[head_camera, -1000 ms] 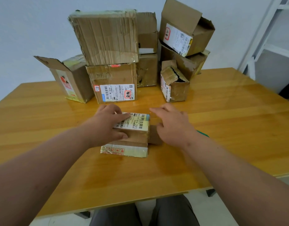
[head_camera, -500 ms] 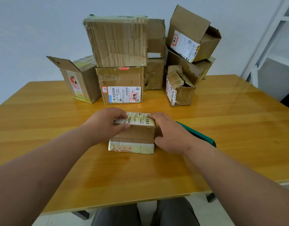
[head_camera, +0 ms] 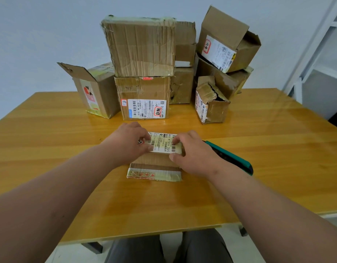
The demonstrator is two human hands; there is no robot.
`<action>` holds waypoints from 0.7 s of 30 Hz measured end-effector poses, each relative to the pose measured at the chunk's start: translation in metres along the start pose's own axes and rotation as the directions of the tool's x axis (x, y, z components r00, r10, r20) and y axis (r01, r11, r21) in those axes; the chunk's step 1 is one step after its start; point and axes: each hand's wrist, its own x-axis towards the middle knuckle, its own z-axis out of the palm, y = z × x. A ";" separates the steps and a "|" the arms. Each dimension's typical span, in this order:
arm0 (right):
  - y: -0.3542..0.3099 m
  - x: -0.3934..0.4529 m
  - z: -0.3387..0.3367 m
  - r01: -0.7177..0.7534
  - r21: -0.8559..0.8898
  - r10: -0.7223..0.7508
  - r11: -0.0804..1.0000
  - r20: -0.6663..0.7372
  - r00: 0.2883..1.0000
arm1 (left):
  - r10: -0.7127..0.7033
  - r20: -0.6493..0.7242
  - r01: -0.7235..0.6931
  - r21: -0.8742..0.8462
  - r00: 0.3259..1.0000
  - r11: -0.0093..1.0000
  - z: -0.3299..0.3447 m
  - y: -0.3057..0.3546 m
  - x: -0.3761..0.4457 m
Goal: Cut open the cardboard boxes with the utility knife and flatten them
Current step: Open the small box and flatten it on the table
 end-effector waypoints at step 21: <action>-0.012 0.009 -0.013 0.046 -0.129 -0.036 0.991 0.073 0.997 | 0.103 0.104 -0.120 0.168 0.989 0.978 -0.007 0.012 -0.003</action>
